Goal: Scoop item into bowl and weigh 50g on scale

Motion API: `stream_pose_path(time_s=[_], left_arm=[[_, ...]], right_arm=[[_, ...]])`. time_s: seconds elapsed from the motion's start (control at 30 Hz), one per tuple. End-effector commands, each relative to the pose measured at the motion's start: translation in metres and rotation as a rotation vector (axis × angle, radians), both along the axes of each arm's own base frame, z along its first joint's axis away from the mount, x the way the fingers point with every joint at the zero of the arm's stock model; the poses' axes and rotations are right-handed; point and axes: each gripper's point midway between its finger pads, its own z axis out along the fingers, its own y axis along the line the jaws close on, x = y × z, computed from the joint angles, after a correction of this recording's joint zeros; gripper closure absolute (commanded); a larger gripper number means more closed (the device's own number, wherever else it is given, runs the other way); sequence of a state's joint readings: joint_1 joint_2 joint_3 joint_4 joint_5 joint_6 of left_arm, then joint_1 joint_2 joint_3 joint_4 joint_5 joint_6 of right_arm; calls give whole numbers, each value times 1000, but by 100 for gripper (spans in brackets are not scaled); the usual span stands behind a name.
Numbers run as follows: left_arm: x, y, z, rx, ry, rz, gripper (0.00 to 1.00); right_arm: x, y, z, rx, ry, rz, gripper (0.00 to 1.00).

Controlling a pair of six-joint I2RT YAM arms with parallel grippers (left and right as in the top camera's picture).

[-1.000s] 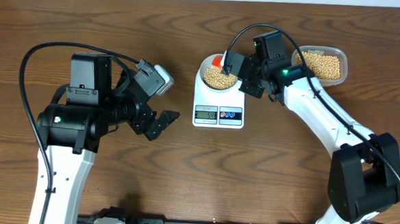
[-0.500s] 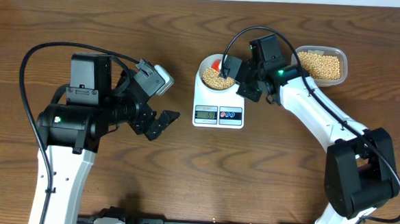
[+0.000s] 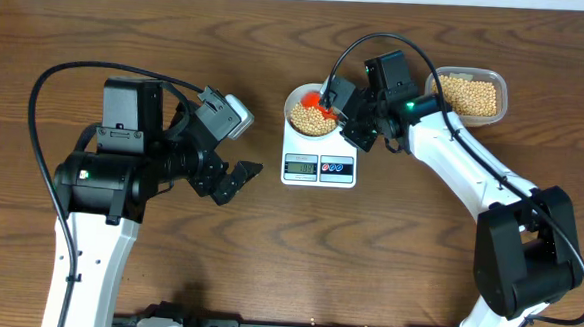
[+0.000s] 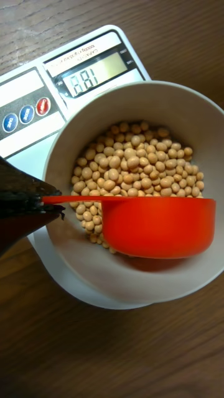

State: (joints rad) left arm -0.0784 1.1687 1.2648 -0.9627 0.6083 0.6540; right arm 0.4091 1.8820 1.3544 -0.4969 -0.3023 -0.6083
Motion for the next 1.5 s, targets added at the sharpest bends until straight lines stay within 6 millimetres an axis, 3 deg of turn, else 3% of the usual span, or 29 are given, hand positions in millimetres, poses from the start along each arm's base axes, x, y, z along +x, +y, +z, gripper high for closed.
stream_pose_path(time_s=[0.0, 0.73, 1.2, 1.47], left_arm=[[1, -1, 13, -21, -29, -3, 1], [1, -1, 13, -21, -29, -3, 1], [1, -1, 13, -21, -29, -3, 1], [1, -1, 13, -21, -29, -3, 1]], right_arm=[[2, -4, 1, 49, 52, -81, 99], [-12, -1, 41, 500, 378, -149, 99], [-2, -27, 56, 593, 394, -181, 99], [11, -65, 73, 676, 374, -230, 99]])
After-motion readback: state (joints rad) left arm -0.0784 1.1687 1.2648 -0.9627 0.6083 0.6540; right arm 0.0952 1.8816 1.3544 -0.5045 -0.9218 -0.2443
